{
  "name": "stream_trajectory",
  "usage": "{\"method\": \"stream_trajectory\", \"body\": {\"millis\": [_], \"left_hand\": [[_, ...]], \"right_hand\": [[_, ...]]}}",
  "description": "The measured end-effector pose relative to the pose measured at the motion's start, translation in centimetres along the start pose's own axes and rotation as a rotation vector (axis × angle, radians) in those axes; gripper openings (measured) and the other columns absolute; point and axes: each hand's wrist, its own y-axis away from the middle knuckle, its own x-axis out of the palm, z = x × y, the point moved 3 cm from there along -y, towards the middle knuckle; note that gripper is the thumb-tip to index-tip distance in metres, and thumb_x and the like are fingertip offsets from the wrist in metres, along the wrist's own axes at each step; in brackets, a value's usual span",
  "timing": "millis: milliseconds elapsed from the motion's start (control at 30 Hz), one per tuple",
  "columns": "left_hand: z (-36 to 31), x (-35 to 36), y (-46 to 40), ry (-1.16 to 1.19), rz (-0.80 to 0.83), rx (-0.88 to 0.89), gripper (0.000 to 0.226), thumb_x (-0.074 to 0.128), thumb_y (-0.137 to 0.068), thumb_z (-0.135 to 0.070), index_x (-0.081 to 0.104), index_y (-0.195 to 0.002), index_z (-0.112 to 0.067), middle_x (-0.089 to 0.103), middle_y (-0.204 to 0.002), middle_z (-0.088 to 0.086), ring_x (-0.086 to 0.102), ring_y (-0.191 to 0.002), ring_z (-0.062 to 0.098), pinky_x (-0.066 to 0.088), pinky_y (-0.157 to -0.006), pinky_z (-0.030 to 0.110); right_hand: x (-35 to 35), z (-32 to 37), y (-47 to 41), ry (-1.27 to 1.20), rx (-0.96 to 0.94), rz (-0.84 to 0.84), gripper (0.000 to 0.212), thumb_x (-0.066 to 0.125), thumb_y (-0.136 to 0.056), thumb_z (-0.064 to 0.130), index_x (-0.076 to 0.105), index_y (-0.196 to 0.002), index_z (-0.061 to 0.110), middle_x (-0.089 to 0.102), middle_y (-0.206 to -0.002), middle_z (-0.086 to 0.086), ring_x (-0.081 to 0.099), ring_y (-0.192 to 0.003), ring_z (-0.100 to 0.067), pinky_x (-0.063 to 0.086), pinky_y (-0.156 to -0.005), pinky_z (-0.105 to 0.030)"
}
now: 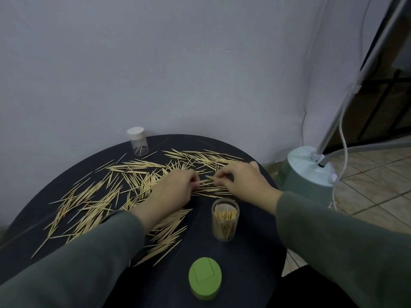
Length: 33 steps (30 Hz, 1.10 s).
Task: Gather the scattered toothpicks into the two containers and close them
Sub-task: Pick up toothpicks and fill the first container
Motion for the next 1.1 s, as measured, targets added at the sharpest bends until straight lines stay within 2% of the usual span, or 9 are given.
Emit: {"method": "stream_trajectory", "body": {"millis": [100,300,400,467,600,667,767,933,1100], "left_hand": [[-0.2,-0.3,0.1,0.044,0.008,-0.048,0.009,0.053,-0.097,-0.029,0.057,-0.105,-0.026,0.054,-0.095,-0.010,0.051,-0.081,0.004,0.040,-0.068,0.020],[0.1,-0.2,0.8,0.042,0.019,-0.073,0.012,0.054,-0.097,-0.029,0.060,-0.107,-0.025,0.060,-0.101,-0.007,0.056,-0.089,0.009,0.052,-0.080,0.029],[-0.3,-1.0,1.1,0.315,-0.062,-0.135,0.008,0.055,-0.097,-0.024,0.061,-0.103,-0.025,0.061,-0.091,-0.008,0.055,-0.078,0.007,0.046,-0.067,0.023],[-0.8,-1.9,1.3,0.578,-0.133,-0.181,0.008,0.055,-0.097,-0.024,0.062,-0.100,-0.023,0.064,-0.090,-0.004,0.057,-0.076,0.008,0.043,-0.061,0.019],[-2.7,-2.9,2.3,1.086,-0.186,-0.227,0.012,0.055,-0.097,-0.020,0.065,-0.103,-0.019,0.067,-0.089,-0.005,0.061,-0.081,0.007,0.049,-0.065,0.019],[-3.8,-3.0,2.8,1.242,-0.177,-0.205,0.011,0.055,-0.096,-0.017,0.066,-0.100,-0.018,0.065,-0.082,-0.009,0.059,-0.073,-0.001,0.046,-0.062,0.016],[-5.2,-3.1,3.7,1.383,-0.136,-0.158,0.011,0.054,-0.096,-0.013,0.064,-0.096,-0.017,0.063,-0.077,-0.009,0.056,-0.064,-0.006,0.042,-0.054,0.010],[-6.0,-2.0,5.1,1.437,-0.051,-0.155,0.013,0.051,-0.096,-0.010,0.064,-0.095,-0.014,0.066,-0.072,-0.011,0.056,-0.058,-0.008,0.041,-0.051,0.007],[-5.5,-0.4,6.0,1.403,0.004,-0.200,0.011,0.054,-0.095,-0.013,0.064,-0.097,-0.013,0.066,-0.075,-0.009,0.057,-0.059,-0.008,0.043,-0.051,0.007]], "right_hand": [[-0.3,-0.3,-0.1,-0.121,0.060,-0.005,0.005,0.061,-0.092,0.041,0.065,-0.094,0.039,0.065,-0.092,0.017,0.054,-0.098,-0.009,0.029,-0.101,-0.037],[-0.4,-0.4,0.2,-0.241,0.111,0.001,0.008,0.068,-0.085,0.045,0.063,-0.079,0.043,0.066,-0.086,0.017,0.057,-0.098,-0.015,0.044,-0.096,-0.048],[-0.7,-0.2,0.2,-0.325,0.103,-0.013,0.010,0.069,-0.080,0.050,0.064,-0.077,0.042,0.067,-0.083,0.014,0.058,-0.095,-0.019,0.047,-0.091,-0.049],[-1.4,0.4,0.2,-0.452,0.062,-0.031,0.007,0.070,-0.082,0.041,0.064,-0.079,0.038,0.068,-0.083,0.010,0.061,-0.088,-0.014,0.051,-0.087,-0.039],[-3.0,1.2,0.6,-0.749,-0.027,-0.041,0.010,0.066,-0.088,0.021,0.067,-0.084,0.031,0.069,-0.080,0.011,0.064,-0.083,-0.005,0.051,-0.083,-0.021],[-3.4,1.3,0.8,-0.904,-0.052,-0.031,0.004,0.064,-0.085,0.023,0.067,-0.087,0.025,0.069,-0.076,0.013,0.063,-0.080,-0.001,0.051,-0.083,-0.019],[-3.7,1.3,1.3,-1.026,-0.088,-0.008,0.014,0.061,-0.077,0.026,0.065,-0.088,0.017,0.068,-0.072,0.012,0.061,-0.075,0.001,0.049,-0.078,-0.015],[-3.0,1.0,2.5,-0.979,-0.120,0.248,0.010,0.064,-0.078,0.023,0.068,-0.087,0.019,0.069,-0.080,0.007,0.064,-0.082,-0.005,0.050,-0.079,-0.020],[-2.4,0.4,3.2,-0.884,-0.105,0.347,0.012,0.068,-0.076,0.023,0.069,-0.086,0.018,0.070,-0.082,0.007,0.064,-0.086,-0.008,0.052,-0.083,-0.024]]}}
